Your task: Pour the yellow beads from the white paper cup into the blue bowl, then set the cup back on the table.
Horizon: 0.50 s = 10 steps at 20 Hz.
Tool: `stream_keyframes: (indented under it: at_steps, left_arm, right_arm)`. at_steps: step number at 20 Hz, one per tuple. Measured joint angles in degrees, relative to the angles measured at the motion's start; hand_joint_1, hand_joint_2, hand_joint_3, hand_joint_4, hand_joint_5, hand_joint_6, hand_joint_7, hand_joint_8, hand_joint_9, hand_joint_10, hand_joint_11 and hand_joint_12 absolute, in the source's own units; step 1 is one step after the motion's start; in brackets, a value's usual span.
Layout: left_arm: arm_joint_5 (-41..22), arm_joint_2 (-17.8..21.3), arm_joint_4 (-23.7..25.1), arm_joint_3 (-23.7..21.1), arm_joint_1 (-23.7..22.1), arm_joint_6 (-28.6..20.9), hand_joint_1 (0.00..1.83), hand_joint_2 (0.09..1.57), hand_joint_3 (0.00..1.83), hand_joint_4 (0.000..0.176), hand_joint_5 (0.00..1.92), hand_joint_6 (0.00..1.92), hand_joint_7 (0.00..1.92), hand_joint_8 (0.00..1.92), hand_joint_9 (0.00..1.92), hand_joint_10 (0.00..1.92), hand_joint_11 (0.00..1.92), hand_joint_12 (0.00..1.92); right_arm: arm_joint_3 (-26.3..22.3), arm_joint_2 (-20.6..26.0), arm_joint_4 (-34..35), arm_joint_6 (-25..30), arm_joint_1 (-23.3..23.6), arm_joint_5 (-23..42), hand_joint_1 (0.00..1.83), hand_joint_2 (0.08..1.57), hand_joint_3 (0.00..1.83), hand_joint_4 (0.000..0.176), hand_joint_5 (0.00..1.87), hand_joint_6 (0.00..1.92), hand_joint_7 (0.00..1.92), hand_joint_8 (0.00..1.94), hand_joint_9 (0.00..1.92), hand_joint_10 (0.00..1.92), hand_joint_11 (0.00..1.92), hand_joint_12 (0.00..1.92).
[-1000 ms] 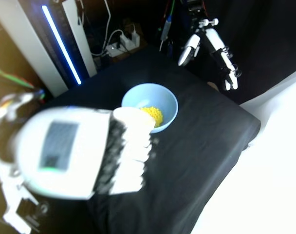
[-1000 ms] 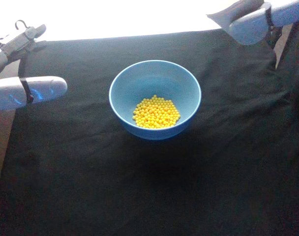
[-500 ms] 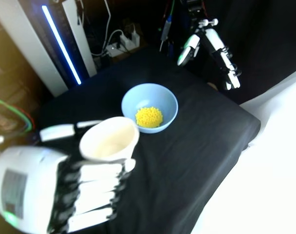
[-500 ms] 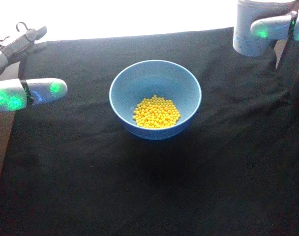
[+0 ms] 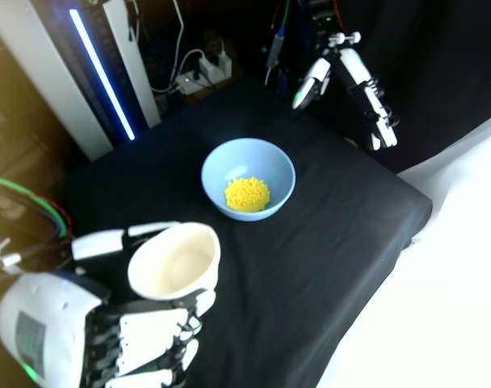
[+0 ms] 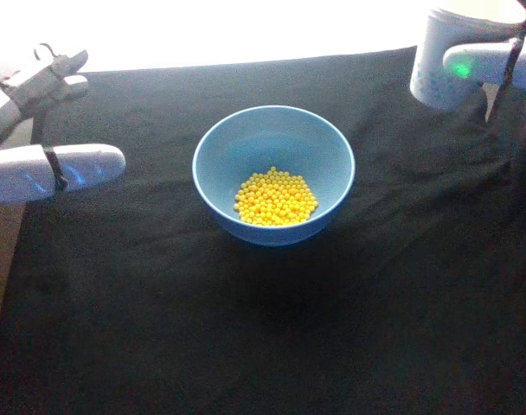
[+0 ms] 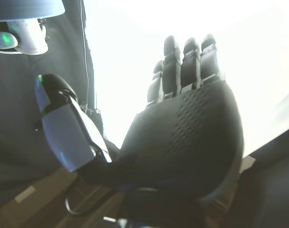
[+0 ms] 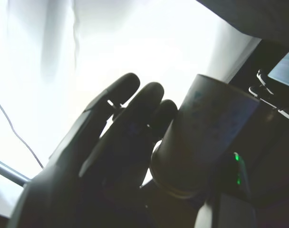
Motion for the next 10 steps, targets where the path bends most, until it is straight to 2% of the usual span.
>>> stream_keyframes:
  at_steps: [1, 2, 3, 4, 5, 6, 7, 8, 9, 10]
  left_arm:
    - [0.1, 0.0, 0.5, 0.0, 0.2, 0.0, 0.59, 0.82, 0.02, 0.066, 0.04, 0.0, 0.28, 0.0, 0.04, 0.0, 0.0, 0.0]
    - [0.0, 0.0, 0.7, 0.0, 0.3, -0.1, 0.59, 0.83, 0.02, 0.058, 0.04, 0.0, 0.27, 0.0, 0.02, 0.0, 0.0, 0.0]
    - [-0.1, 0.0, 0.2, 0.0, 0.4, -0.1, 0.58, 0.84, 0.02, 0.061, 0.03, 0.0, 0.27, 0.0, 0.0, 0.0, 0.0, 0.0]
    - [-0.3, 0.0, -0.2, 0.0, 0.6, 0.0, 0.58, 0.83, 0.01, 0.062, 0.04, 0.0, 0.28, 0.0, 0.0, 0.0, 0.0, 0.0]
    - [-0.1, 0.0, -0.4, 0.0, 0.6, -0.1, 0.57, 0.82, 0.01, 0.059, 0.03, 0.0, 0.28, 0.0, 0.02, 0.01, 0.0, 0.0]
    - [-0.1, 0.0, -0.4, 0.0, 0.6, -0.1, 0.56, 0.83, 0.01, 0.048, 0.03, 0.0, 0.27, 0.0, 0.04, 0.02, 0.0, 0.0]
    - [-0.3, 0.0, -0.1, 0.0, 0.6, -0.1, 0.56, 0.82, 0.0, 0.058, 0.03, 0.0, 0.26, 0.0, 0.05, 0.02, 0.0, 0.0]
    - [-0.3, 0.0, 0.1, 0.0, 0.6, -0.2, 0.57, 0.81, 0.0, 0.067, 0.03, 0.0, 0.29, 0.01, 0.04, 0.01, 0.0, 0.0]
    - [-0.4, -0.1, 0.2, 0.0, 0.6, -0.2, 0.57, 0.82, 0.0, 0.063, 0.03, 0.0, 0.31, 0.02, 0.04, 0.01, 0.0, 0.0]
    - [-0.3, -0.1, 0.1, 0.0, 0.6, -0.2, 0.57, 0.82, 0.0, 0.063, 0.03, 0.0, 0.31, 0.02, 0.04, 0.01, 0.0, 0.0]
  right_arm:
    - [0.3, -0.2, 0.1, 0.0, 0.0, -0.9, 1.27, 1.05, 0.01, 0.0, 0.99, 0.95, 1.32, 0.4, 1.25, 0.1, 0.8, 0.84]
    - [1.0, -0.5, -0.2, 0.0, -0.2, -1.6, 1.26, 1.06, 0.0, 0.0, 0.99, 0.9, 1.25, 0.59, 1.3, 0.06, 0.86, 0.87]
    - [1.8, -0.9, -0.2, 0.0, -0.7, -2.1, 1.38, 1.01, 0.0, 0.0, 1.14, 0.58, 1.41, 0.21, 1.21, 0.65, 0.87, 0.86]
    - [2.4, -1.3, -0.1, 0.0, -1.1, -3.0, 1.31, 1.04, 0.0, 0.0, 1.23, 0.31, 1.18, 0.82, 1.09, 0.87, 0.83, 1.22]
    - [3.0, -1.9, 0.1, 0.0, -1.5, -4.2, 1.29, 1.07, 0.0, 0.0, 1.24, 0.23, 1.07, 1.07, 0.98, 1.08, 0.72, 1.51]
    - [3.1, -2.3, 0.5, 0.0, -2.1, -5.1, 1.27, 1.11, 0.0, 0.0, 1.19, 0.3, 0.94, 1.3, 0.81, 1.47, 0.61, 1.81]
    - [3.1, -2.6, 0.4, 0.0, -2.2, -5.5, 1.21, 1.05, 0.0, 0.0, 1.19, 0.54, 0.78, 1.41, 0.64, 1.74, 0.49, 1.9]
    - [3.1, -3.0, 0.7, 0.0, -2.4, -5.7, 1.26, 1.12, 0.0, 0.0, 1.12, 0.46, 0.89, 1.37, 0.73, 1.62, 0.55, 1.92]
    - [3.3, -3.1, 0.7, 0.0, -2.6, -5.6, 1.28, 1.09, 0.0, 0.0, 1.14, 0.46, 1.01, 1.18, 0.85, 1.29, 0.61, 1.7]
    - [3.3, -3.1, 1.1, 0.0, -2.8, -5.6, 1.28, 1.09, 0.0, 0.0, 1.14, 0.46, 1.01, 1.18, 0.85, 1.29, 0.61, 1.7]
